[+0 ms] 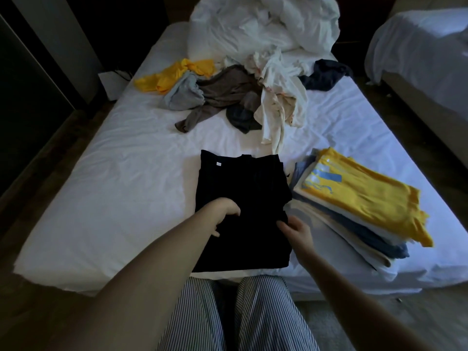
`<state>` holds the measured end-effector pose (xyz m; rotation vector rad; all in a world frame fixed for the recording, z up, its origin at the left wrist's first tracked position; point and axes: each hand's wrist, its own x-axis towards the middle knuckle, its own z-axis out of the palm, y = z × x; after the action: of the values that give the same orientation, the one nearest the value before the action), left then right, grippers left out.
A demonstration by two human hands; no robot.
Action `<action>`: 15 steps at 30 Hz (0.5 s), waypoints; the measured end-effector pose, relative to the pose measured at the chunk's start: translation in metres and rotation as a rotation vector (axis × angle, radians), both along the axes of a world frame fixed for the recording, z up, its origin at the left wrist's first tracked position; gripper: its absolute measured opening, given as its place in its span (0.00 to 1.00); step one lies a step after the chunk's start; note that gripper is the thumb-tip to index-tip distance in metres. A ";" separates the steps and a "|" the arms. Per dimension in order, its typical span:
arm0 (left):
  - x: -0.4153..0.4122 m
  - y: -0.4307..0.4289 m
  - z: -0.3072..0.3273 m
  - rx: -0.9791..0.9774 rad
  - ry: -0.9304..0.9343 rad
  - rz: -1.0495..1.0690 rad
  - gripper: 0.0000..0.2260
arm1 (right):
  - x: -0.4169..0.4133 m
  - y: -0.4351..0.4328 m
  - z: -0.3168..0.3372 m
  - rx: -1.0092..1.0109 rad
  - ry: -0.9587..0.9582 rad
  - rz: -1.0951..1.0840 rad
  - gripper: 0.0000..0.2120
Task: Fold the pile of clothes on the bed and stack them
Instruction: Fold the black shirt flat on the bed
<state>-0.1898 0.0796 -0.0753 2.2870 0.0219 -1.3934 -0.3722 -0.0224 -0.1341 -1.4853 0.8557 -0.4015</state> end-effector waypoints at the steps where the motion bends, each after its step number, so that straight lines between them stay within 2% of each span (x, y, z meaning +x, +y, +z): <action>1: 0.000 0.000 -0.006 -0.003 -0.015 0.030 0.31 | -0.001 0.001 -0.001 -0.107 0.021 0.087 0.02; 2: -0.002 0.002 -0.008 -0.005 -0.046 0.032 0.36 | -0.002 0.001 -0.003 -0.284 0.043 0.183 0.02; 3: -0.002 0.003 -0.011 -0.023 -0.076 0.025 0.36 | -0.005 0.001 -0.007 -0.507 0.079 0.290 0.07; 5: 0.001 0.006 -0.014 -0.061 -0.132 -0.003 0.31 | -0.011 0.003 -0.015 -0.913 0.157 0.501 0.16; 7: 0.007 0.010 -0.013 -0.155 -0.128 -0.013 0.30 | -0.016 0.005 -0.019 -1.130 0.191 0.617 0.17; 10: 0.014 0.023 -0.003 -0.347 -0.087 0.011 0.25 | -0.018 0.007 -0.015 -1.178 0.175 0.696 0.16; 13: 0.021 0.048 -0.018 -0.289 -0.180 -0.141 0.15 | -0.015 0.004 -0.019 -1.214 0.178 0.746 0.17; 15: 0.016 0.065 -0.028 -0.202 -0.325 -0.223 0.09 | -0.012 0.005 -0.019 -0.981 0.181 0.726 0.21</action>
<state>-0.1735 0.1443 -0.1031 2.3658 -0.4671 -1.0505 -0.3845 -0.0174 -0.1529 -2.6315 0.1566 -0.1195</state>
